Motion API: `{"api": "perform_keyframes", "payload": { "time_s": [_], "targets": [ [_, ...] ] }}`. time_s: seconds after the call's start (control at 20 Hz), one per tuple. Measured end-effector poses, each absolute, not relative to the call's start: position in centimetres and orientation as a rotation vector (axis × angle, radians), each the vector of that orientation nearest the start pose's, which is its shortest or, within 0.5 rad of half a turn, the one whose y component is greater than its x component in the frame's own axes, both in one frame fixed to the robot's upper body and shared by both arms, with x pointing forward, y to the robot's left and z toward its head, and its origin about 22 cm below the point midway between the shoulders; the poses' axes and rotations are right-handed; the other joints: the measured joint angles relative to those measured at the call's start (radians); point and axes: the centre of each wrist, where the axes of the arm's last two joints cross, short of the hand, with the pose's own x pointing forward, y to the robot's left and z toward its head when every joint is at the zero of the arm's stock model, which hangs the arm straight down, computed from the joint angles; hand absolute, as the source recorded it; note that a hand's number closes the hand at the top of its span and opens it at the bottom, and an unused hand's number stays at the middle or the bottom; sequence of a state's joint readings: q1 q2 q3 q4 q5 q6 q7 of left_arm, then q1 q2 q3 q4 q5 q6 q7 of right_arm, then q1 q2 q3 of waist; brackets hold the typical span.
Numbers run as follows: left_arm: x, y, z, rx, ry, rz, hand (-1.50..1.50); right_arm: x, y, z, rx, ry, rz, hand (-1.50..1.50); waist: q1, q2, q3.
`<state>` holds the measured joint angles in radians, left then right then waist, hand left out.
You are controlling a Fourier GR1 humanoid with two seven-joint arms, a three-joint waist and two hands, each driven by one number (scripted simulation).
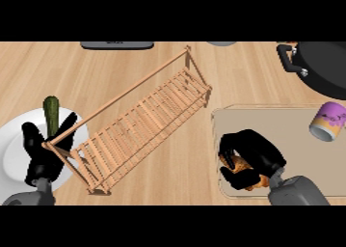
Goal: Pick the croissant from the tray and place it in the tiered shelf
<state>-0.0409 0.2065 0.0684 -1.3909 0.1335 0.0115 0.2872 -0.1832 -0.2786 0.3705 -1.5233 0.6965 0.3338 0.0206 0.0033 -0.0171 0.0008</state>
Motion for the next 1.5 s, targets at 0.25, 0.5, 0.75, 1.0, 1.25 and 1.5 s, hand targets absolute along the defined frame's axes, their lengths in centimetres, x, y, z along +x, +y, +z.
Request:
{"api": "perform_keyframes", "payload": {
  "time_s": [0.25, 0.5, 0.75, 1.0, 1.25, 1.5],
  "targets": [
    [24.8, 29.9, -1.8, 0.127, -1.138, 0.053, 0.00, 21.2, -10.0, 6.4, -0.041, -1.620, 1.456, 1.50, -0.015, -0.005, 0.000],
    [24.3, 30.3, -2.0, 0.127, -1.146, 0.061, 0.00, 15.6, -8.4, 13.4, -0.034, -1.818, 1.377, 1.50, -0.030, -0.005, 0.003],
    [24.3, 30.5, -1.8, 0.128, -1.154, 0.053, 0.00, 13.5, -9.9, 17.7, -0.169, -1.849, 1.295, 1.50, -0.023, 0.000, 0.002],
    [24.5, 30.2, -1.5, 0.117, -1.154, 0.044, 0.00, 13.5, -9.2, 20.1, -0.276, -1.853, 1.229, 1.50, -0.010, 0.004, 0.001],
    [25.0, 29.8, -1.3, 0.107, -1.155, 0.039, 0.00, 14.5, -8.9, 22.8, -0.356, -1.893, 1.129, 1.50, 0.002, 0.009, 0.000],
    [25.1, 29.7, -1.2, 0.100, -1.152, 0.029, 0.00, 16.3, -8.7, 26.6, -0.280, -1.971, 1.031, 1.50, 0.014, 0.010, -0.001]
  ]
}}
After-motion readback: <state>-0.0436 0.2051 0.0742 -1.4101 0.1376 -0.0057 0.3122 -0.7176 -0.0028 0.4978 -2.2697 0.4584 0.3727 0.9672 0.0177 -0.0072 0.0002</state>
